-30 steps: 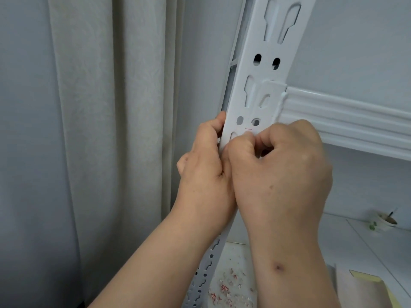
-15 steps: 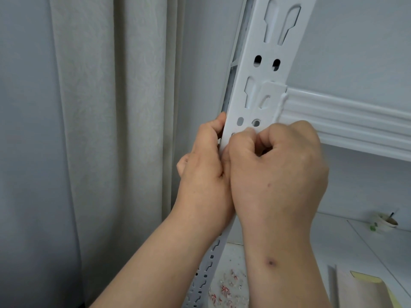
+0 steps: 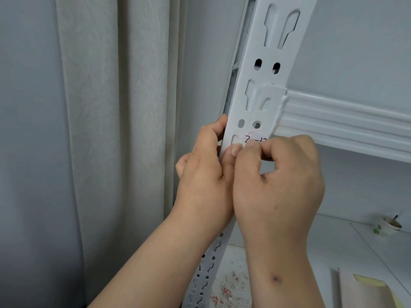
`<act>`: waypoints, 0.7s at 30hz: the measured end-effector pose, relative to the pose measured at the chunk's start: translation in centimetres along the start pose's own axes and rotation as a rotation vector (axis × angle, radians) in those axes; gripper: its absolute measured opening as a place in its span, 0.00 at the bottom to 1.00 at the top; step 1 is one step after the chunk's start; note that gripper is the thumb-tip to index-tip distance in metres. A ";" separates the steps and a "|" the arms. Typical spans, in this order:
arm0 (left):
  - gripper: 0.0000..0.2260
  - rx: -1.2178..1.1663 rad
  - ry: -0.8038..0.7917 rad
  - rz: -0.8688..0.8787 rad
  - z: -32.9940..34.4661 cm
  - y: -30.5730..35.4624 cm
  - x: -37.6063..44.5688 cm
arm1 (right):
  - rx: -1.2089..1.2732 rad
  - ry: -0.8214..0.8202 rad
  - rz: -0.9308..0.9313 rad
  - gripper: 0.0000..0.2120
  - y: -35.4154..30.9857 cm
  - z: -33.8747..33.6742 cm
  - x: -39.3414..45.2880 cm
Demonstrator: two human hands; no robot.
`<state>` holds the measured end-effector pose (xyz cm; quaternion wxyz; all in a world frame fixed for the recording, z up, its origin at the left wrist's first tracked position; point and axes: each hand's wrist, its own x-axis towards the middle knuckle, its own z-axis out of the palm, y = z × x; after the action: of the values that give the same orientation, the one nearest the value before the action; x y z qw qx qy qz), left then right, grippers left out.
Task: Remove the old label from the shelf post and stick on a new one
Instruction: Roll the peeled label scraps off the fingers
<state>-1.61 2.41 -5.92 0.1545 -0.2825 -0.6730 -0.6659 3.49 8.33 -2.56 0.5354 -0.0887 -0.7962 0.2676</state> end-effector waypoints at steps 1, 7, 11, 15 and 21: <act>0.14 0.016 0.025 0.022 0.1 0.0 -0.1 | 0.042 -0.022 0.018 0.08 0.2 -0.1 -0.2; 0.19 0.242 0.292 0.333 0.6 0.0 -1.1 | 0.303 0.002 0.125 0.04 0.5 -0.5 -1.0; 0.10 0.311 0.390 0.490 1.0 -0.1 -0.6 | 0.361 -0.009 0.148 0.06 1.2 -0.6 -1.1; 0.05 0.342 0.447 0.526 1.2 0.2 0.1 | 0.371 -0.045 0.164 0.14 2.1 -0.6 -1.3; 0.03 0.377 0.509 0.551 1.5 0.2 0.4 | 0.244 0.246 0.119 0.02 2.3 0.3 -1.9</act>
<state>-1.54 3.95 -5.60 0.5371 -0.2453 -0.6227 -0.5134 3.67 9.37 -5.40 0.6186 -0.1022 -0.6797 0.3806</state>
